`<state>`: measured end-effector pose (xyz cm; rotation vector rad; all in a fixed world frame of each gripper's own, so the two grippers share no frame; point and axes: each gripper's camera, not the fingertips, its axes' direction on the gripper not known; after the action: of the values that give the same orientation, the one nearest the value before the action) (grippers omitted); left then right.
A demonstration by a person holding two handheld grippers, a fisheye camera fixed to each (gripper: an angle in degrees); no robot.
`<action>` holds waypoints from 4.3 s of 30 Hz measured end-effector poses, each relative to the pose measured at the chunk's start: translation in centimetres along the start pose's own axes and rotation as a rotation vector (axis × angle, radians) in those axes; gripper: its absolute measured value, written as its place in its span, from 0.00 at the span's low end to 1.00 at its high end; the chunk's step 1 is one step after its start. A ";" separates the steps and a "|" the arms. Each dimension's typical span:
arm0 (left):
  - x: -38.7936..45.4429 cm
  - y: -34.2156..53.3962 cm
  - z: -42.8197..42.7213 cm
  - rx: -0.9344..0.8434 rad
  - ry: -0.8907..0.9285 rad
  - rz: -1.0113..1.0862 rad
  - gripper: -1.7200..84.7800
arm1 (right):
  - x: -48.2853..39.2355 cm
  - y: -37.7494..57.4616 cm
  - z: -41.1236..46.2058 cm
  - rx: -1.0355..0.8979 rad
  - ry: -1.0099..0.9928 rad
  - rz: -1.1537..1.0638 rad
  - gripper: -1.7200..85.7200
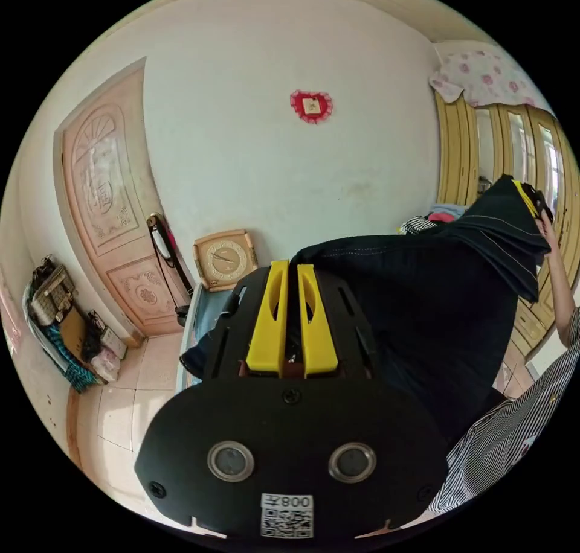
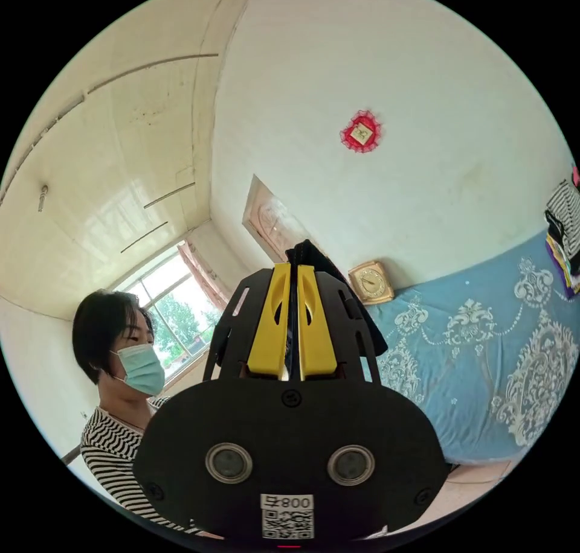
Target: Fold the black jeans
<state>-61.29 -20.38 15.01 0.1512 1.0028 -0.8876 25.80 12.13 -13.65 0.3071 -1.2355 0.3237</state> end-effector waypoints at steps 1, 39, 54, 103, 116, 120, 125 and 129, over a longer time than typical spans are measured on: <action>-0.1 -0.8 2.2 -0.041 -0.014 0.011 0.05 | 3.5 0.4 1.3 -0.032 0.052 0.078 0.04; -3.4 7.1 54.2 -0.642 0.572 -0.223 0.05 | 32.8 -1.9 38.1 -1.108 0.655 -0.366 0.04; -3.8 -1.4 45.4 -0.020 0.861 -0.061 0.03 | 28.6 -22.1 5.6 -0.294 0.533 -0.072 0.02; 4.8 24.4 77.6 -0.735 0.517 0.560 0.03 | 60.8 -34.2 -12.7 -0.285 0.731 0.689 0.03; 0.9 23.8 76.6 -0.693 0.467 0.494 0.13 | 52.6 -32.6 -23.4 0.010 0.335 0.610 0.02; 1.2 24.1 79.1 -0.780 0.424 0.545 0.13 | 50.0 -30.6 -27.3 0.105 0.291 0.612 0.02; 0.1 24.0 78.8 -0.823 0.444 0.511 0.07 | 48.7 -28.2 -29.8 0.139 0.290 0.649 0.02; -2.3 22.5 73.7 -0.685 0.441 0.464 0.04 | 46.3 -26.8 -31.5 0.255 0.209 0.636 0.02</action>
<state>3.34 -40.56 51.95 -0.0097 1.5516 -0.0528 77.54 3.61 19.58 0.0844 -1.0603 1.0405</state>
